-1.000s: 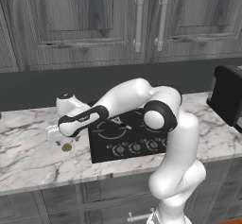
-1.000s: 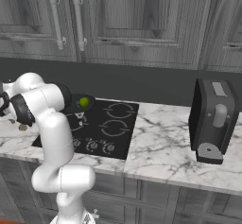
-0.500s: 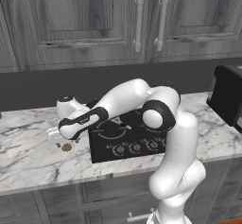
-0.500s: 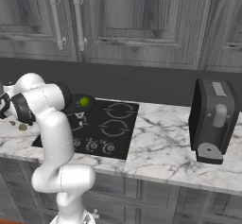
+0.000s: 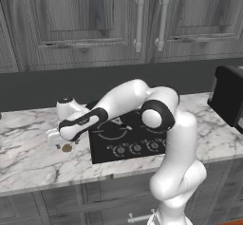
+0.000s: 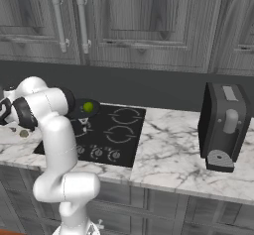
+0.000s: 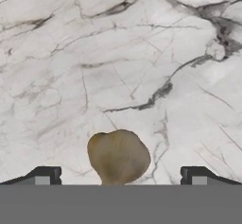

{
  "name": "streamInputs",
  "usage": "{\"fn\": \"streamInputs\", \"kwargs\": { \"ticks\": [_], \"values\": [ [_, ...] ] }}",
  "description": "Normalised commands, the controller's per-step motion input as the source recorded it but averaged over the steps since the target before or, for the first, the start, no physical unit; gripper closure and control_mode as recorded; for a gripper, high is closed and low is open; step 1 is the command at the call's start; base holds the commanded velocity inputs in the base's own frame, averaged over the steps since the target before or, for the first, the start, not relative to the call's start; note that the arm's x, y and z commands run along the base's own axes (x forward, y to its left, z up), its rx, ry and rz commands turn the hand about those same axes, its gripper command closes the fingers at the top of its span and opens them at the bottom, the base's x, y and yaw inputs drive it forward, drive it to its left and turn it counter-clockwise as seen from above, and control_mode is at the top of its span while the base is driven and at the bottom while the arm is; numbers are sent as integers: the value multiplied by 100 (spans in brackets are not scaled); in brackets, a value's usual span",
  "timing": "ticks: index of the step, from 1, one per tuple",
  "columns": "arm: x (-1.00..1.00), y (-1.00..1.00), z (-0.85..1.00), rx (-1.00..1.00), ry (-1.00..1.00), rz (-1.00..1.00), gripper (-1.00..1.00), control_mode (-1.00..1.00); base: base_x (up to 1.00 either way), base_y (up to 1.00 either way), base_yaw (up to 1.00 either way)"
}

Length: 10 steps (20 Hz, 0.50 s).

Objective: Put the lime and garlic in the pan. Then turn on the rear left burner and set the heat to medium.

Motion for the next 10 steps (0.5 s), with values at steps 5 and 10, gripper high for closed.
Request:
{"fn": "streamInputs", "kwargs": {
  "ticks": [5, 10],
  "values": [
    [0, 1, -13, 0, 0, 0, -100, -100, 0, 0, 0],
    [0, 0, -19, 0, 0, 0, -100, -100, 0, 0, 0]
  ]
}}
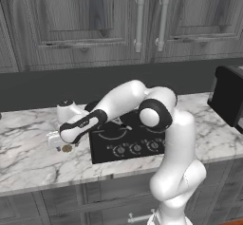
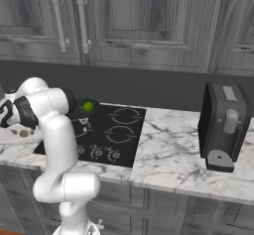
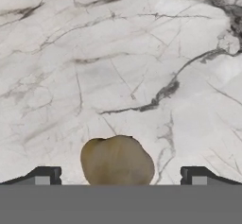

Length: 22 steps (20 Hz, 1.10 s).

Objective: Put the lime and garlic in the pan. Then turn on the rear left burner and set the heat to medium.

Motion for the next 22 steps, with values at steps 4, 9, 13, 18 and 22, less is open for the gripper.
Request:
{"fn": "streamInputs", "kwargs": {
  "ticks": [4, 9, 13, 18, 22],
  "values": [
    [4, 0, -15, 0, 0, 0, -100, -100, 0, 0, 0],
    [2, 0, -6, 0, 0, 0, -100, -100, 0, 0, 0],
    [0, 0, -3, 0, 0, 0, -100, -100, 0, 0, 0],
    [0, 0, 0, 0, 0, 0, -100, -100, 0, 0, 0],
    [0, 0, 0, 0, 0, 0, 100, -100, 0, 0, 0]
  ]
}}
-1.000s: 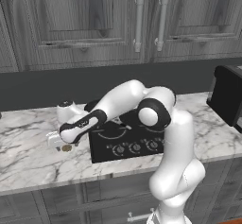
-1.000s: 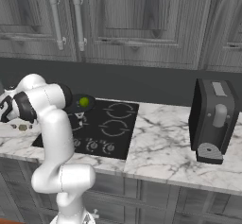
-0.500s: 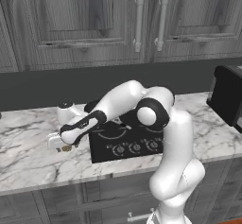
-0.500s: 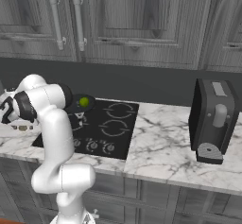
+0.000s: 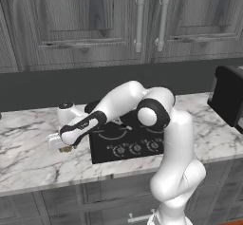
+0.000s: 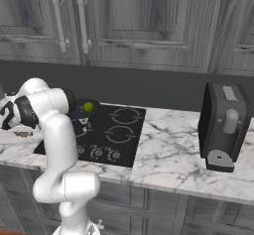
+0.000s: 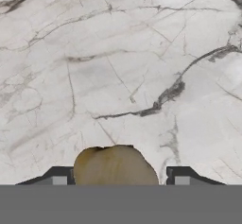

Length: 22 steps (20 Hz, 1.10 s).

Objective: Put the lime and garlic in the pan. Then turn on the rear left burner and set the heat to medium.

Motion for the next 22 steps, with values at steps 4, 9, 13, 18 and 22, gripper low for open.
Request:
{"fn": "streamInputs", "kwargs": {
  "ticks": [4, 9, 13, 18, 22],
  "values": [
    [0, 0, 0, 0, 0, 0, 100, -100, 0, 0, 0],
    [0, -1, 0, 0, 0, 0, 100, -100, 0, 0, 0],
    [10, -1, 9, -1, 6, 2, 100, -100, 0, 0, 0],
    [23, -1, 45, -7, 6, 1, 100, -100, 0, 0, 0],
    [34, -3, 38, -6, 5, 0, 100, -100, 0, 0, 0]
  ]
}}
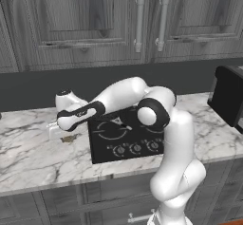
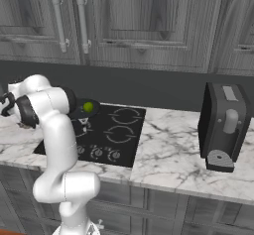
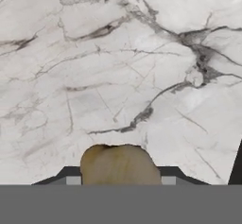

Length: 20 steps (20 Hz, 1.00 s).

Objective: Put the lime and garlic in the pan. Then turn on the rear left burner and set the heat to medium.

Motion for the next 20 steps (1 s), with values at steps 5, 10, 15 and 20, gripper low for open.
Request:
{"fn": "streamInputs", "kwargs": {
  "ticks": [5, 10, 15, 20],
  "values": [
    [56, -14, 2, -4, 0, 0, 100, -100, 0, 0, 0],
    [72, -18, 0, -4, 0, 0, 100, -100, 0, 0, 0],
    [58, -19, 0, -3, 0, 0, 100, -100, 0, 0, 0],
    [57, -19, 0, -3, 0, 0, 100, -100, 0, 0, 0]
  ]
}}
